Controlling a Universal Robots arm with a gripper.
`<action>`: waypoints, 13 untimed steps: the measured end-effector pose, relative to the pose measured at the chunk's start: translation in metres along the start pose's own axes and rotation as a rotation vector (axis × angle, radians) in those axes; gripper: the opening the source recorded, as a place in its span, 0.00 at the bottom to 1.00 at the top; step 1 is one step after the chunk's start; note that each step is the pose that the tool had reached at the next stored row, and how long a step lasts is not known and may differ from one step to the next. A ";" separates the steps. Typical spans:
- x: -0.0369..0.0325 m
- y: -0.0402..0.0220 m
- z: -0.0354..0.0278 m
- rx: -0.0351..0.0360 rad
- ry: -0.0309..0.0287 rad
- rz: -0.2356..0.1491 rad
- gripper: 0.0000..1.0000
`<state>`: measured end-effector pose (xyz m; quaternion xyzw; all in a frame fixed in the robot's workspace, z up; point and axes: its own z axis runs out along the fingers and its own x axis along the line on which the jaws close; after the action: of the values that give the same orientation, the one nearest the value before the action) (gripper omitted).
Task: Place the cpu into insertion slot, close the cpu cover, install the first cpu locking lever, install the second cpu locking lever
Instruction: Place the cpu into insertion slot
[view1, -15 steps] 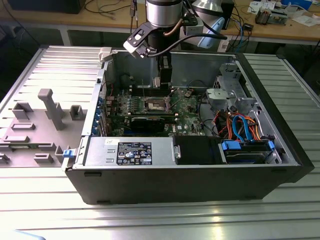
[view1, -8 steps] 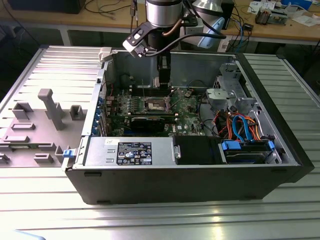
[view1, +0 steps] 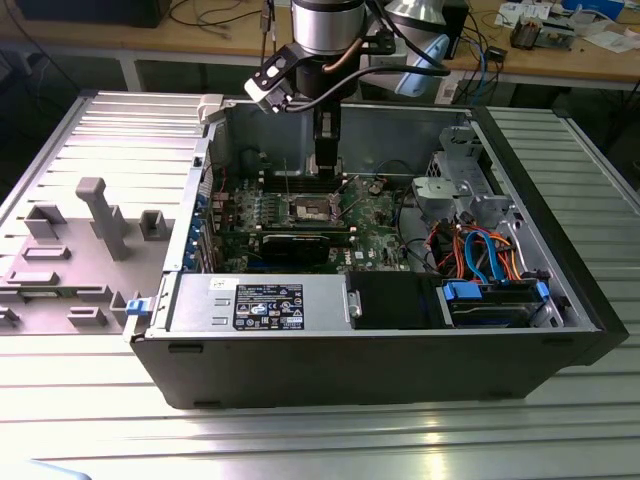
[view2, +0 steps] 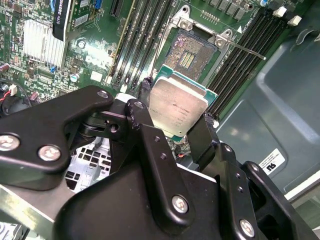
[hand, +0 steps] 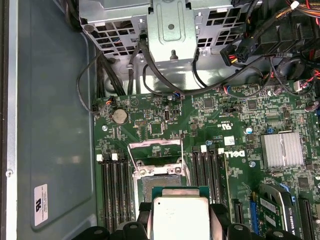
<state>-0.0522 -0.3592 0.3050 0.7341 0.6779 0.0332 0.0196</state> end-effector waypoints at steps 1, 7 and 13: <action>0.0000 0.0000 0.0000 0.0000 -0.0001 0.000 0.55; 0.0000 0.0000 0.0000 0.0000 -0.0001 0.000 0.55; 0.0004 -0.0001 0.0012 -0.0006 -0.0020 0.028 0.55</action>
<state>-0.0522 -0.3587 0.3038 0.7436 0.6675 0.0330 0.0200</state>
